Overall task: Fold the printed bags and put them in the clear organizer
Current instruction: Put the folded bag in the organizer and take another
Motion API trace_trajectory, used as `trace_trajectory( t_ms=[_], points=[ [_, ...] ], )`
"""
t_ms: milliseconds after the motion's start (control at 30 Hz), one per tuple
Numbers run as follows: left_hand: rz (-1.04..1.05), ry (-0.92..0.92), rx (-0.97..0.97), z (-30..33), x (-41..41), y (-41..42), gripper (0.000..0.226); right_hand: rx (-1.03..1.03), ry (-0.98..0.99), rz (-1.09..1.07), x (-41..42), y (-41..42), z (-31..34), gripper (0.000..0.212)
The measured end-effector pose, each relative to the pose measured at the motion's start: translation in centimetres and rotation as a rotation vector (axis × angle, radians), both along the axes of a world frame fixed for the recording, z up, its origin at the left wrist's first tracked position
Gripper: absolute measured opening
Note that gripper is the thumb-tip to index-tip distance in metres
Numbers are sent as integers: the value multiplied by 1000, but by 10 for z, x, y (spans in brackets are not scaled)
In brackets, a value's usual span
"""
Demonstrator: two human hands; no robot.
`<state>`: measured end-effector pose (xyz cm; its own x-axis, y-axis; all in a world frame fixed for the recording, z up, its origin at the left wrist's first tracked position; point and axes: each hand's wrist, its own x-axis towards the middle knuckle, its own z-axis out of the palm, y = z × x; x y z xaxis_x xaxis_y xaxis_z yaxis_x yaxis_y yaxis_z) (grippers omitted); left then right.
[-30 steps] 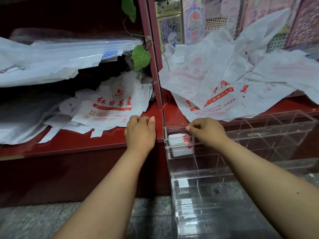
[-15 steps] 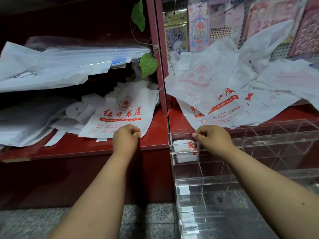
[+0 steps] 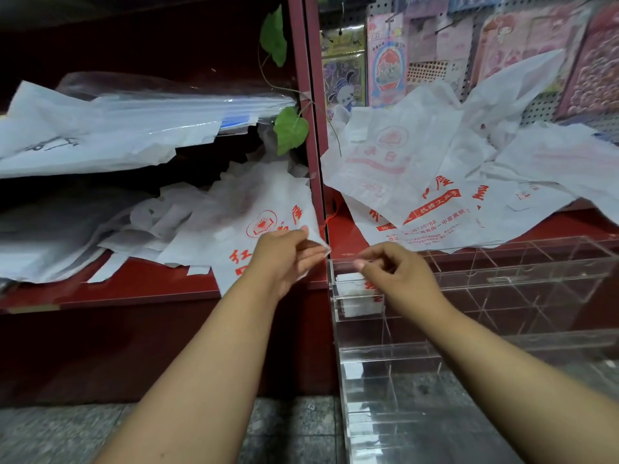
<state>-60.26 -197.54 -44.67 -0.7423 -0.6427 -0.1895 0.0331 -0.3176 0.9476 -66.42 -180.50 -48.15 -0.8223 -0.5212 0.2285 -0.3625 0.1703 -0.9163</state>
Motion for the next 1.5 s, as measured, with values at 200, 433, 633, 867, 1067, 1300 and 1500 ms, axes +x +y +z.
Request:
trace_trajectory(
  t_ms=[200, 433, 633, 867, 1067, 1300, 1500],
  points=[
    [-252, 13, 383, 13, -3, 40, 30, 57, -222, -18, 10, 5, -5, 34],
    [-287, -49, 262, 16, 4, 51, 30, -21, -396, -105, -6, 18, -3, 29],
    [120, -482, -514, 9, 23, -17, 42, -91, -723, -249, -25, 36, -8, 26],
    [-222, -1052, -734, -4, 56, -25, 38, -110, -743, -369, -35, 44, -19, 19],
    [-70, -753, -617, -37, 52, -23, 25, -84, -593, -389, -34, 47, -25, 41],
    [88, -509, -424, -60, 51, -11, 49, -59, -438, -365, -35, 54, -17, 17],
    [65, -381, -330, -64, 53, -12, 36, -50, -630, -140, -41, 74, -7, 15]
  ],
)
